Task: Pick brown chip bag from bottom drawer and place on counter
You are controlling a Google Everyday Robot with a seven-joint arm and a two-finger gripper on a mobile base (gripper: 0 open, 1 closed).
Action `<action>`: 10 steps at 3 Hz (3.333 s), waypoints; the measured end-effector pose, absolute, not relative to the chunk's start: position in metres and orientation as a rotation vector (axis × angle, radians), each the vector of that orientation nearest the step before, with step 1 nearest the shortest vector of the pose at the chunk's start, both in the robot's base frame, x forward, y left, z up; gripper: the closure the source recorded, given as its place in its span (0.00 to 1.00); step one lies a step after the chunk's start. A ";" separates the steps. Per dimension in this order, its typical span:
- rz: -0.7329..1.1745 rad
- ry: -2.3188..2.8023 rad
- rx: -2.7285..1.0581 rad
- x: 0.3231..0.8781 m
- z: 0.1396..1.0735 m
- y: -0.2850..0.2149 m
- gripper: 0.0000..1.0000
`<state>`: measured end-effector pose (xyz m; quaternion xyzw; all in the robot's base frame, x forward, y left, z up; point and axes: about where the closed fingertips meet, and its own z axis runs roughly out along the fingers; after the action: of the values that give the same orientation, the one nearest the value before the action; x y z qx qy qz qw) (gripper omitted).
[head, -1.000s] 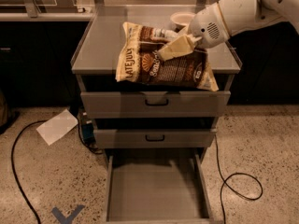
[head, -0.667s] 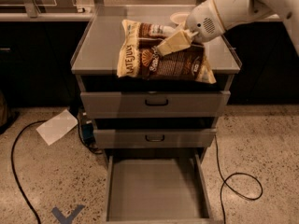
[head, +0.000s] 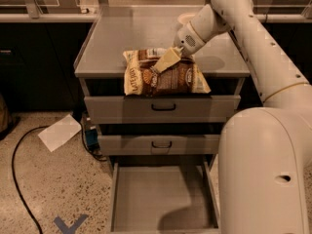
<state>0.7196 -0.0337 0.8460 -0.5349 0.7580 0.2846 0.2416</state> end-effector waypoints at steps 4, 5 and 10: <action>0.735 1.941 -1.377 0.731 0.954 -0.033 1.00; 0.587 1.858 -1.395 0.763 0.958 -0.024 1.00; 0.450 1.821 -1.416 0.817 0.906 -0.012 0.58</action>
Offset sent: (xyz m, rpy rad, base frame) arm 0.0238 -0.0119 0.0967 0.0362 -0.0729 -0.0244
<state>0.8170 -0.0117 0.9060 -0.5560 0.7149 0.1766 0.3855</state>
